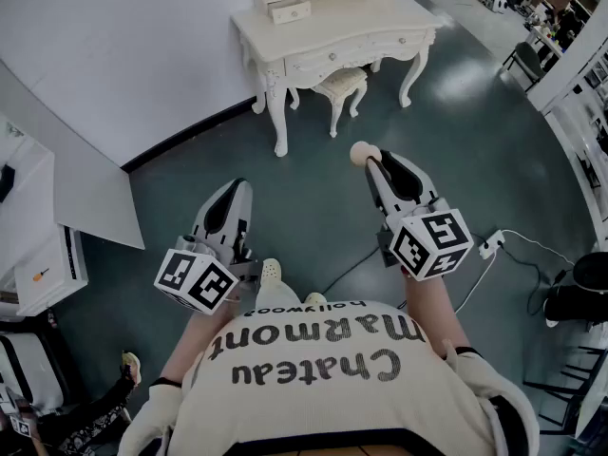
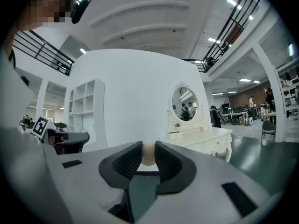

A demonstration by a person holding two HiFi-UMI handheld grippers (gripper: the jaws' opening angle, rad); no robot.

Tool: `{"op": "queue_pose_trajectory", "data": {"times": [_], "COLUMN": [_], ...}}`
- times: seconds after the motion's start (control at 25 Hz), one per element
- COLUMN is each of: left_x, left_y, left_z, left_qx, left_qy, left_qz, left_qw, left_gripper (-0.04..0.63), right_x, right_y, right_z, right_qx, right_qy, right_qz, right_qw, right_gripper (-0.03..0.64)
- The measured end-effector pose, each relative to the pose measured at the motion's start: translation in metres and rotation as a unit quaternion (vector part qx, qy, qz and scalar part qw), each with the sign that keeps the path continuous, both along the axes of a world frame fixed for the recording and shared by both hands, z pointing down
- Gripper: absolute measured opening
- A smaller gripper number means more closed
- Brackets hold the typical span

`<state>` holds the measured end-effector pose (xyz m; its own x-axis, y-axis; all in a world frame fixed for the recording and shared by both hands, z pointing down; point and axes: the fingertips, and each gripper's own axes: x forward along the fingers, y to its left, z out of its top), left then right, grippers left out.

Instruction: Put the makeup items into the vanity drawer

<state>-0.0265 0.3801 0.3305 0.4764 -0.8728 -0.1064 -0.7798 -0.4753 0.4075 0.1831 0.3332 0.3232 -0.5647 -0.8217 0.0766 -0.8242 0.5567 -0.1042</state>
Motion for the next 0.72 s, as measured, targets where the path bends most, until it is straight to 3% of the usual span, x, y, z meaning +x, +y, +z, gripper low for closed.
{"op": "queue_pose_trajectory", "data": {"times": [0.44, 0.72], "left_x": [0.019, 0.022], "left_y": [0.011, 0.01], "left_z": [-0.015, -0.021], "left_qx": [0.005, 0.003], "left_qy": [0.003, 0.003], "left_qz": [0.006, 0.011], "left_qw": [1.0, 0.9999], "left_gripper": [0.008, 0.008], "right_x": [0.03, 0.033], "right_y": [0.016, 0.021], "right_z": [-0.011, -0.004], "right_qx": [0.005, -0.02], "right_qy": [-0.021, -0.045], "right_qz": [0.009, -0.002], "right_qw": [1.0, 0.999], "right_gripper": [0.103, 0.107]}}
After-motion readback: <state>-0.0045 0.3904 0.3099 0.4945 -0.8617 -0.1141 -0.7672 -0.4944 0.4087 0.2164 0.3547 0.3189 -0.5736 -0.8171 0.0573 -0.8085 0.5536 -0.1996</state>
